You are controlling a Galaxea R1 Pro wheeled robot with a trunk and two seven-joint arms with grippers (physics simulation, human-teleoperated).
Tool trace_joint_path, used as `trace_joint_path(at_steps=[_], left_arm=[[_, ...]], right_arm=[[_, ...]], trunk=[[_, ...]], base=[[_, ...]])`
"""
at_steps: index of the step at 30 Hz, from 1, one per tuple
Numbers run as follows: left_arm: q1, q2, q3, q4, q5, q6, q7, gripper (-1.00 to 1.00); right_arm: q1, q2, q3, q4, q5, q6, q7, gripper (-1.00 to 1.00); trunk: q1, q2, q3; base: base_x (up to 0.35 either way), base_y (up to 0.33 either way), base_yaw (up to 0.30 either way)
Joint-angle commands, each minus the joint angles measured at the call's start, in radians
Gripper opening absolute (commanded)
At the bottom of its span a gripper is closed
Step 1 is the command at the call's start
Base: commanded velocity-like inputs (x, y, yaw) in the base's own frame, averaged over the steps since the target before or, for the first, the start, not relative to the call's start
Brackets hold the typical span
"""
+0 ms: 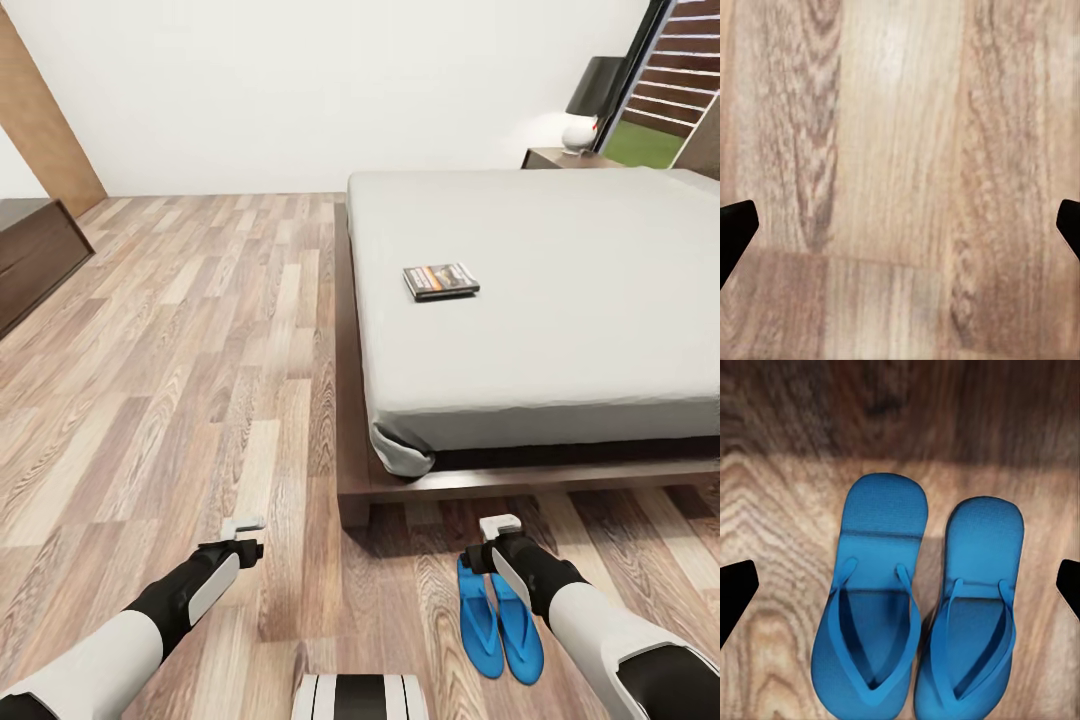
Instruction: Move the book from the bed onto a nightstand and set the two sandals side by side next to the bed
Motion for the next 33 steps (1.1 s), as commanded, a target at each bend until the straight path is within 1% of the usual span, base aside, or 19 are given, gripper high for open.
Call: trace_joint_path(at_steps=[1, 33], left_arm=[[-0.001, 0.002, -0.009, -0.003, 0.010, 0.002, 0.009, 1.00], [-0.001, 0.002, -0.013, -0.003, 0.010, 0.001, 0.009, 1.00]], right_arm=[[0.000, -0.001, 0.008, -0.002, -0.009, 0.005, -0.003, 1.00], [0.000, -0.001, 0.007, -0.002, -0.010, 0.004, -0.003, 1.00]], trunk=[[0.000, 0.000, -0.001], [0.000, 0.000, -0.001]], base=[[0.000, 0.000, 0.000], [0.000, 0.000, 0.000]])
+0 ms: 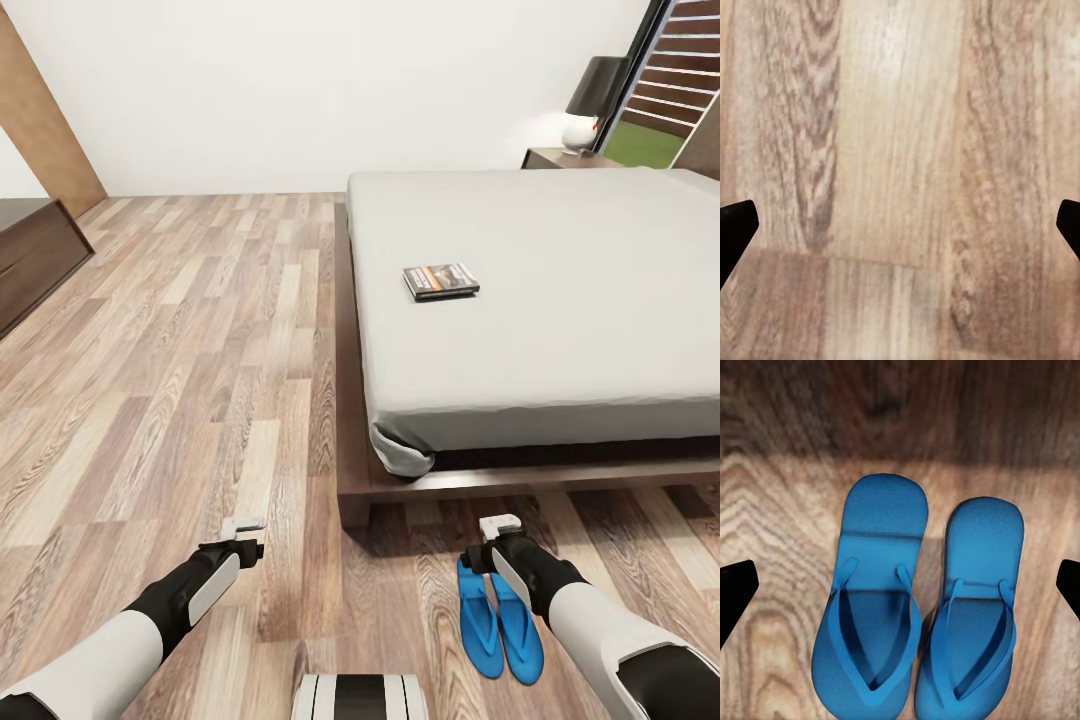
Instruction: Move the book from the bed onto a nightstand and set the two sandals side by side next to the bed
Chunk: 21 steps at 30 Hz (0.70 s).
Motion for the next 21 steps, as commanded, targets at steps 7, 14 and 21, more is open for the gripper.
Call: trace_joint_path(at_steps=[7, 14, 21], left_arm=[[-0.001, 0.001, -0.008, -0.002, 0.010, 0.002, 0.009, 1.00], [-0.001, 0.002, -0.007, -0.002, 0.010, 0.002, 0.009, 1.00], [-0.001, 0.002, -0.005, -0.002, 0.010, 0.002, 0.009, 1.00]], right_arm=[[0.000, -0.001, 0.008, -0.002, -0.010, 0.005, -0.003, 1.00], [0.000, -0.001, 0.007, -0.002, -0.010, 0.005, -0.003, 1.00], [0.000, -0.001, 0.007, -0.002, -0.010, 0.005, -0.003, 1.00]], trunk=[[0.000, 0.000, -0.001], [0.000, 0.000, -0.001], [0.000, 0.000, -0.001]], base=[[0.000, 0.000, 0.000], [0.000, 0.000, 0.000], [-0.020, 0.010, 0.000]])
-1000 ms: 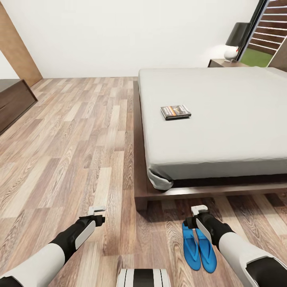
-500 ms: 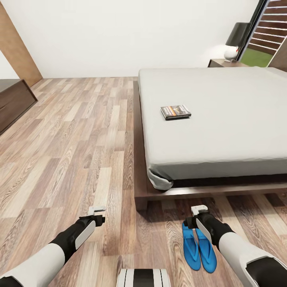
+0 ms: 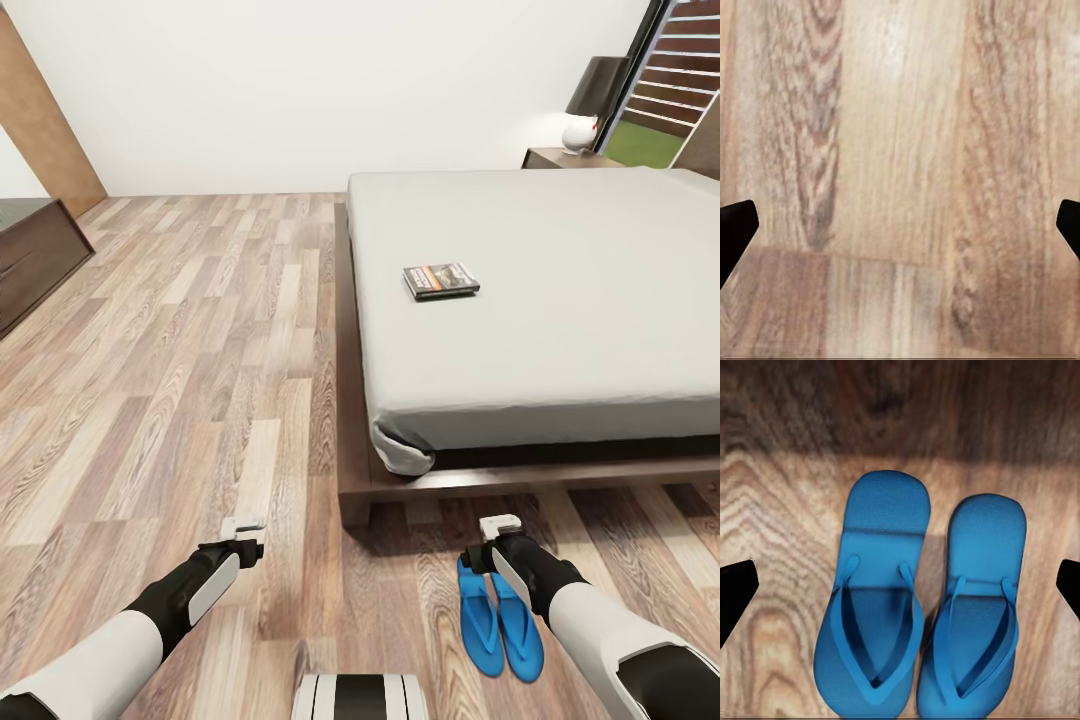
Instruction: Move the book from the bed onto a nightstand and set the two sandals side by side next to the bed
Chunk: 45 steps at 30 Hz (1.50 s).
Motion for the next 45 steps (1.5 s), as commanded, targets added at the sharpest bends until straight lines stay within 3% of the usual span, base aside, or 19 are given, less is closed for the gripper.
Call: trace_joint_path(at_steps=[1, 12, 38, 45], left_arm=[[-0.001, 0.002, -0.008, -0.002, 0.010, 0.002, 0.009, 1.00], [-0.001, 0.002, -0.004, -0.002, 0.010, 0.002, 0.008, 1.00], [-0.001, 0.002, -0.004, -0.002, 0.010, 0.002, 0.008, 1.00], [-0.001, 0.002, -0.003, -0.002, 0.010, 0.005, 0.008, 1.00]], right_arm=[[0.000, -0.001, 0.008, -0.002, -0.009, 0.005, -0.003, 1.00], [0.000, -0.001, 0.008, -0.002, -0.009, 0.005, -0.003, 1.00], [0.000, -0.001, 0.008, -0.002, -0.009, 0.005, -0.003, 1.00], [0.000, -0.001, 0.008, -0.002, -0.009, 0.004, -0.003, 1.00]], trunk=[[0.000, 0.000, -0.001], [0.000, 0.000, -0.001], [0.000, 0.000, -0.001], [0.000, 0.000, -0.001]], base=[[-0.106, 0.069, 0.000], [-0.140, 0.105, 0.000], [-0.006, 0.007, 0.000], [0.000, 0.190, 0.000]])
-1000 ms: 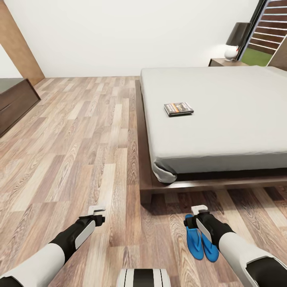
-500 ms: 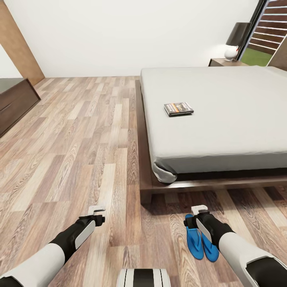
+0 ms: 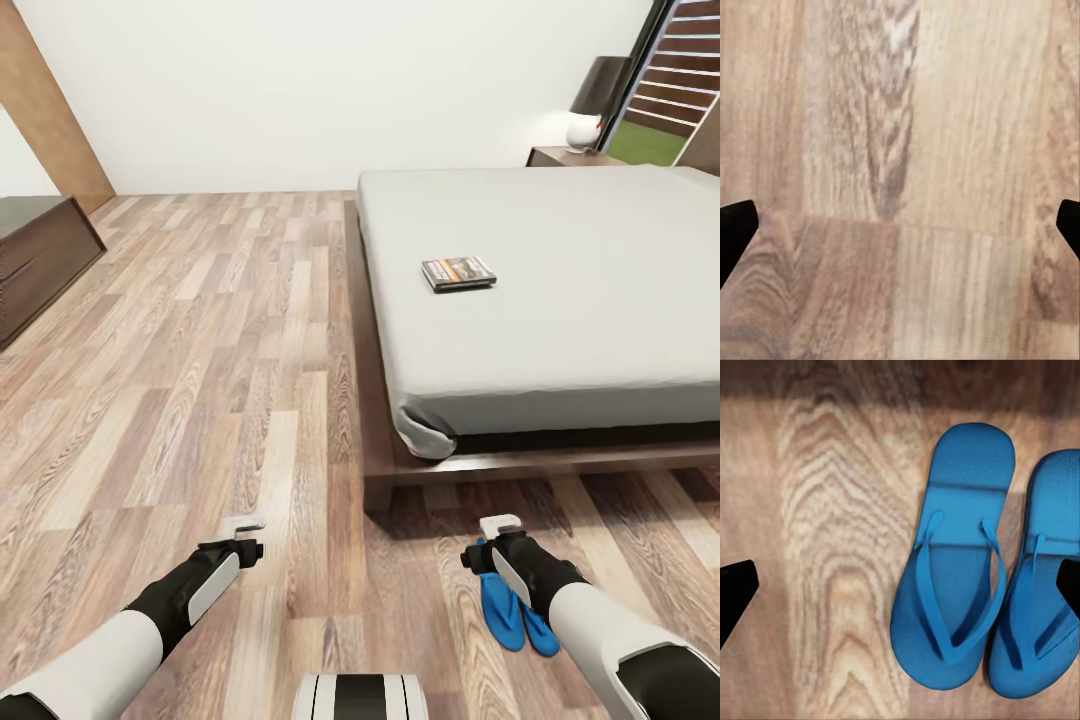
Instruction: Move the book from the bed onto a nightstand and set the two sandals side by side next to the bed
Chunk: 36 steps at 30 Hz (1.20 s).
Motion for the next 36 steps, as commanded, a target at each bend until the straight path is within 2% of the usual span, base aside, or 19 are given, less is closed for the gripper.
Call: trace_joint_path(at_steps=[1, 36], left_arm=[[-0.001, 0.001, -0.008, -0.002, 0.010, 0.002, 0.009, 1.00], [-0.001, 0.001, -0.005, -0.002, 0.010, 0.002, 0.009, 1.00]], right_arm=[[0.000, -0.001, 0.008, -0.002, -0.009, 0.006, -0.003, 1.00], [0.000, -0.001, 0.008, -0.002, -0.009, 0.005, -0.003, 1.00]], trunk=[[0.000, 0.000, -0.001], [0.000, 0.000, -0.001]], base=[[0.000, 0.264, 0.000], [0.000, 0.317, 0.000]])
